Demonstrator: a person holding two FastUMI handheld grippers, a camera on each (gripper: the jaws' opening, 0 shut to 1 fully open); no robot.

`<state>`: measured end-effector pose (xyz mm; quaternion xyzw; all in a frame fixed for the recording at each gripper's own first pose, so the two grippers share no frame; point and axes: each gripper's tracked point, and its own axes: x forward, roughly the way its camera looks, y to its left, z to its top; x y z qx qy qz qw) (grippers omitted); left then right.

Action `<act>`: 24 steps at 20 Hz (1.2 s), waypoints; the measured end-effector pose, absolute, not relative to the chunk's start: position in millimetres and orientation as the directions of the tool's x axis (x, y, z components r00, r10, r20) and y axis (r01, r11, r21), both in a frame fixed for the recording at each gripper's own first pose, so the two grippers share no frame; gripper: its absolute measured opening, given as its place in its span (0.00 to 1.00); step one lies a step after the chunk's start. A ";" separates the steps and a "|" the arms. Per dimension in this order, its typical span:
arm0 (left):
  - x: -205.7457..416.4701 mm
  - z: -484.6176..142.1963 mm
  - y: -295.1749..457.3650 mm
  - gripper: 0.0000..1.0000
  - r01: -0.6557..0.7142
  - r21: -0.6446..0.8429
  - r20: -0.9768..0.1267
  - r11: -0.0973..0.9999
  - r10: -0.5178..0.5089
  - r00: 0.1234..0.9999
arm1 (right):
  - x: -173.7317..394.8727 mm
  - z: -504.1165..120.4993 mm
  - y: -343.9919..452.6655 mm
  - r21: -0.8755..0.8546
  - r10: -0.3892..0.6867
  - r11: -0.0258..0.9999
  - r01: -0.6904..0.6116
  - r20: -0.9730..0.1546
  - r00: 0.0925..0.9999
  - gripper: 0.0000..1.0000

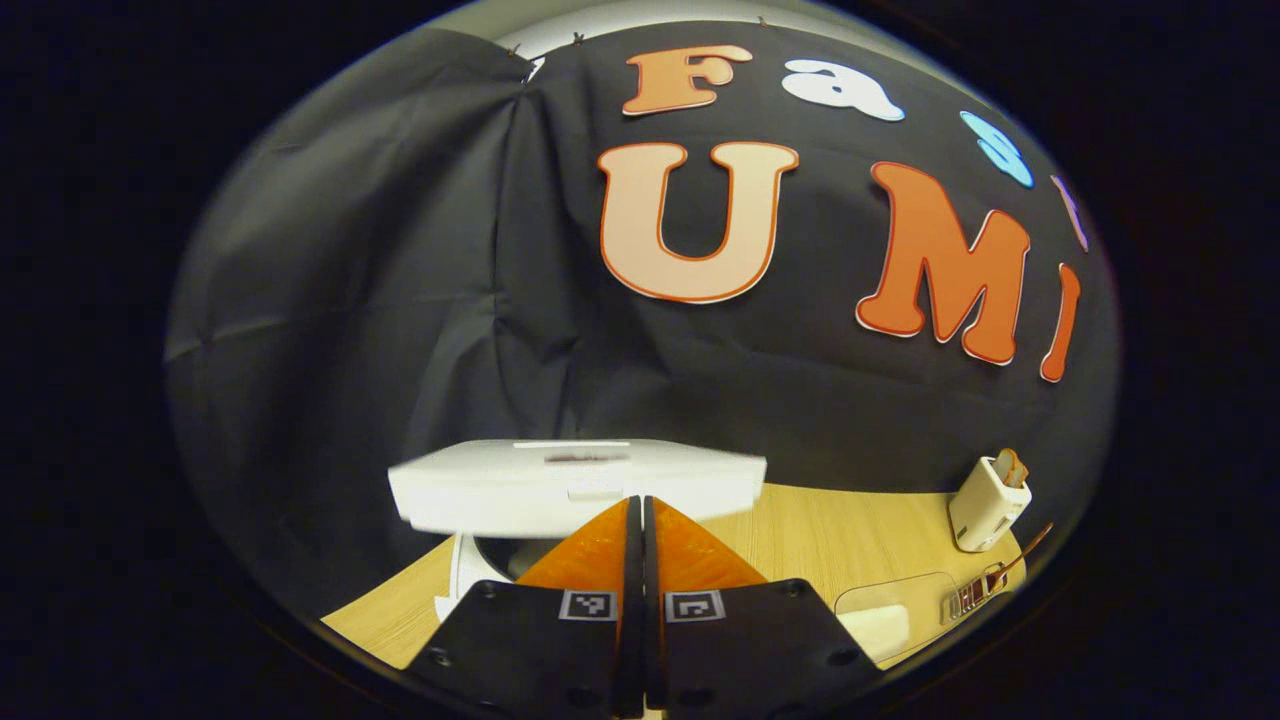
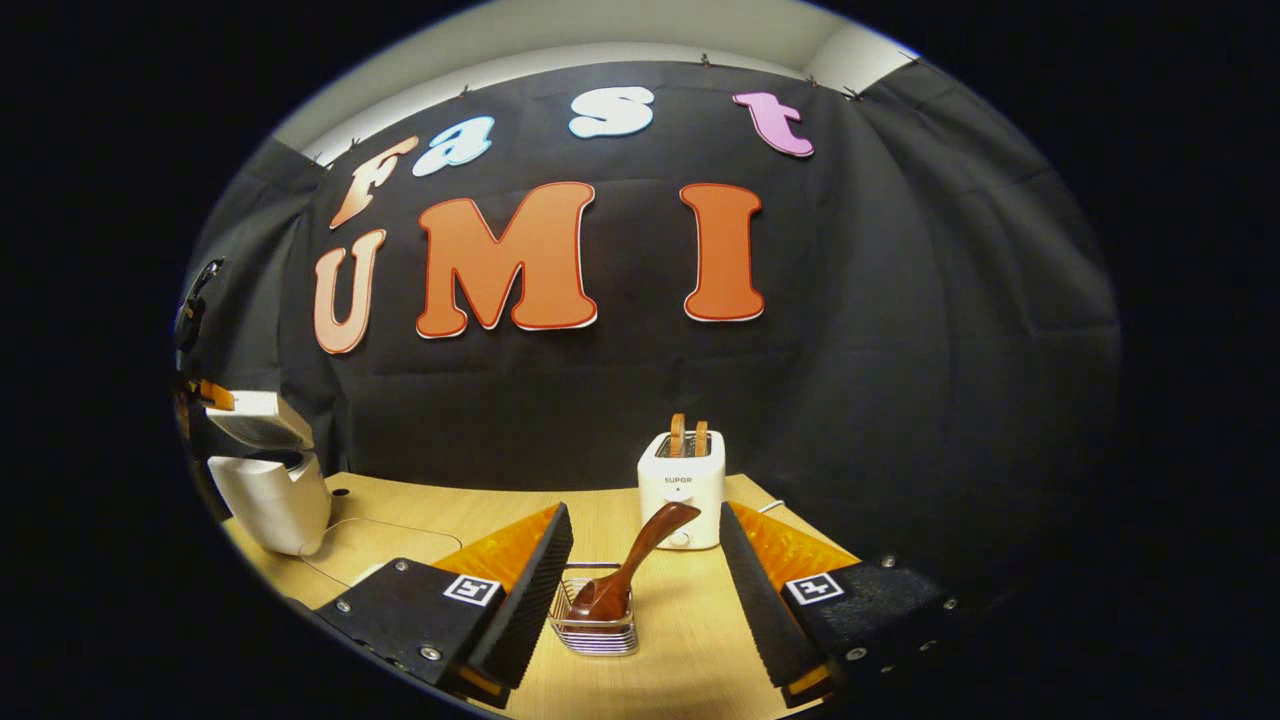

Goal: Close the left gripper, press the button to open the rice cooker; take a wooden spoon from the chopstick holder with the right hand, scoop a spoonful of rice and pour it into the rice cooker, then put the wooden spoon back into the chopstick holder.

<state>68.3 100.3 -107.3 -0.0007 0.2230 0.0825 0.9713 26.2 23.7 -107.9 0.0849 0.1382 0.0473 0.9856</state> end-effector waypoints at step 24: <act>42.7 -132.3 66.8 0.04 -0.097 0.090 -0.432 0.991 0.126 0.893 | 97.2 -211.9 50.4 0.633 0.292 0.773 0.048 -0.422 0.858 0.18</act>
